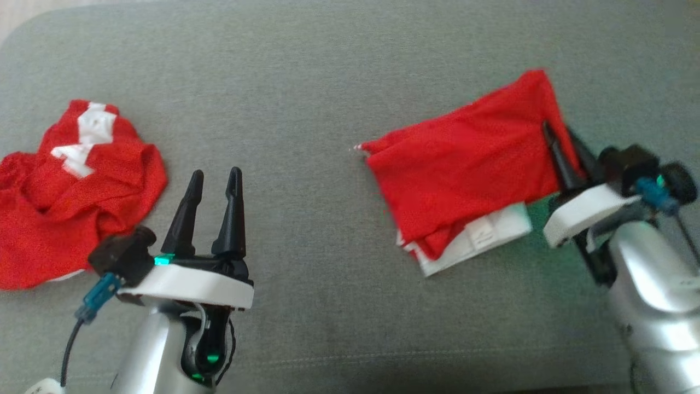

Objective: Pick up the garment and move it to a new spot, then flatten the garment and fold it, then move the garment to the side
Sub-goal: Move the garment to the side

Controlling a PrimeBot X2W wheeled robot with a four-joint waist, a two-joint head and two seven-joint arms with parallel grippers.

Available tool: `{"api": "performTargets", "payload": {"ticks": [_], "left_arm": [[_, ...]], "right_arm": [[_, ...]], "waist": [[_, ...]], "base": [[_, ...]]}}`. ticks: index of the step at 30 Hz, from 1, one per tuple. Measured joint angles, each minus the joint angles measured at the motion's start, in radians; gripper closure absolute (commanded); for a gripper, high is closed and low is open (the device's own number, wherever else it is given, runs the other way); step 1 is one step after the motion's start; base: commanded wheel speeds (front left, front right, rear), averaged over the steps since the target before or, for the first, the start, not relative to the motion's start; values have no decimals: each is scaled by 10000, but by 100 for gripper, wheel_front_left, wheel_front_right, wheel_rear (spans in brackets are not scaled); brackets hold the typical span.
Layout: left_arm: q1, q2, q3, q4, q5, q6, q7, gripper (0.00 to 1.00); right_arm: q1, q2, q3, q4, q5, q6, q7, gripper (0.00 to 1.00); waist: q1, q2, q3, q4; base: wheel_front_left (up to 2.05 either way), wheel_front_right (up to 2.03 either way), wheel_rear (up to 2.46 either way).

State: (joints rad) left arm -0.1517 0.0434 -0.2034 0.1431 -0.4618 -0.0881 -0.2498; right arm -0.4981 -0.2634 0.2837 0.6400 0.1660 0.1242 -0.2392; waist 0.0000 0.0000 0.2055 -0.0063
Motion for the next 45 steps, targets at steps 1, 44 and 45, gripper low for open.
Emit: {"api": "performTargets", "payload": {"ticks": [1,44,45], "left_arm": [[-2,0,-4,-17,0,-2,0,0],[-1230,-4,-385,-407,-295,-104,0,0],[-1231,-4,-387,-407,-295,-104,0,0]], "right_arm": [[-121,-119,40,-94,-38,0,-2,100],[-3401,-2514,-2897,1918,-157,0,826,100],[-3445,-2512,-2966,1910,-119,0,851,100]], "waist": [[0,0,20,-69],[0,0,1861,-748],[0,0,1877,-738]], "base": [[0,0,0],[0,0,0],[0,0,0]]}}
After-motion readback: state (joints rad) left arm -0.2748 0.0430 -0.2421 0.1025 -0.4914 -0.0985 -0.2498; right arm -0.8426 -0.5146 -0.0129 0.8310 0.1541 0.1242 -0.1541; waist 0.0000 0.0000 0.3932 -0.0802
